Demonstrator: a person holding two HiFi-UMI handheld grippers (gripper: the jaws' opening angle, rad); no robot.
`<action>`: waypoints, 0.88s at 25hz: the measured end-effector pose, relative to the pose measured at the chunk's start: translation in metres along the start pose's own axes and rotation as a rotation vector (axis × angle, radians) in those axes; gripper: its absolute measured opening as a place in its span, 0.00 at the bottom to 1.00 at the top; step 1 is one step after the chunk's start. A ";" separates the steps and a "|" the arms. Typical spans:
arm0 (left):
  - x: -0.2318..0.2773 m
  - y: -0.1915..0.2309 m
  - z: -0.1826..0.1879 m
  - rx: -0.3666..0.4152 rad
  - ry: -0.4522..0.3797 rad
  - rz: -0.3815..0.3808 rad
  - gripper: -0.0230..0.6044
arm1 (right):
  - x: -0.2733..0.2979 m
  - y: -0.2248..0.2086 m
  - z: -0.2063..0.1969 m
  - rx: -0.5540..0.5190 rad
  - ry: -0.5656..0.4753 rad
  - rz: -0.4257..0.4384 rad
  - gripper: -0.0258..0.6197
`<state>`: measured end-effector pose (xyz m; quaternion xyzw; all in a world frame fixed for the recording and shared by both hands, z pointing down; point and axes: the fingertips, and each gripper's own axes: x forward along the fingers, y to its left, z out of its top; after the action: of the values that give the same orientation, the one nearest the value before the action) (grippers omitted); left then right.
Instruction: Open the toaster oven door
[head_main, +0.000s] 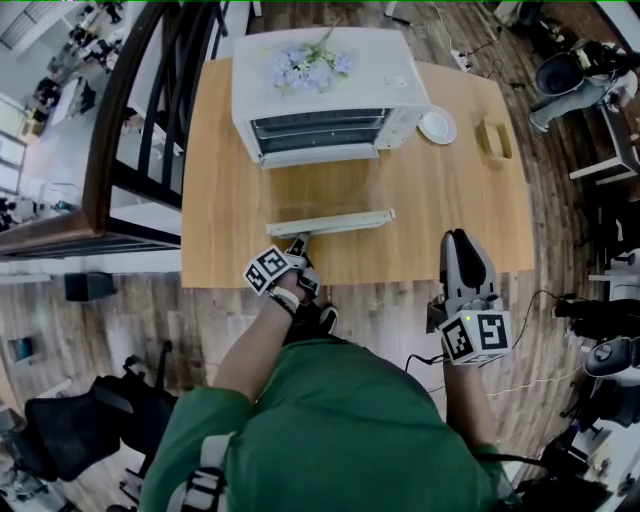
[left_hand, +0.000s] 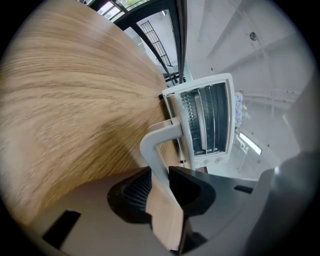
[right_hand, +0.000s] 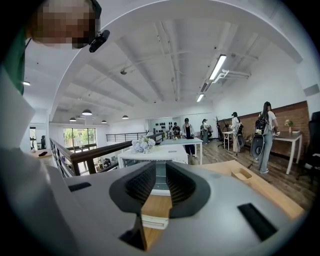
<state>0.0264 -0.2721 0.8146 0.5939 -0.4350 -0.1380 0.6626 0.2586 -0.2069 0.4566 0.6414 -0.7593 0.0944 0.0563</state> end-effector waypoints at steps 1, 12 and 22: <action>0.001 0.000 0.000 -0.001 -0.001 0.000 0.23 | 0.001 -0.001 0.000 0.001 -0.001 -0.002 0.16; -0.006 0.011 -0.018 0.004 0.077 0.092 0.22 | 0.004 0.006 0.002 0.010 -0.014 0.011 0.16; -0.032 -0.057 -0.026 0.131 0.154 -0.014 0.22 | 0.008 0.007 0.003 0.036 -0.047 0.018 0.16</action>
<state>0.0467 -0.2471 0.7520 0.6479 -0.3868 -0.0676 0.6528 0.2504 -0.2146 0.4550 0.6373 -0.7645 0.0934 0.0261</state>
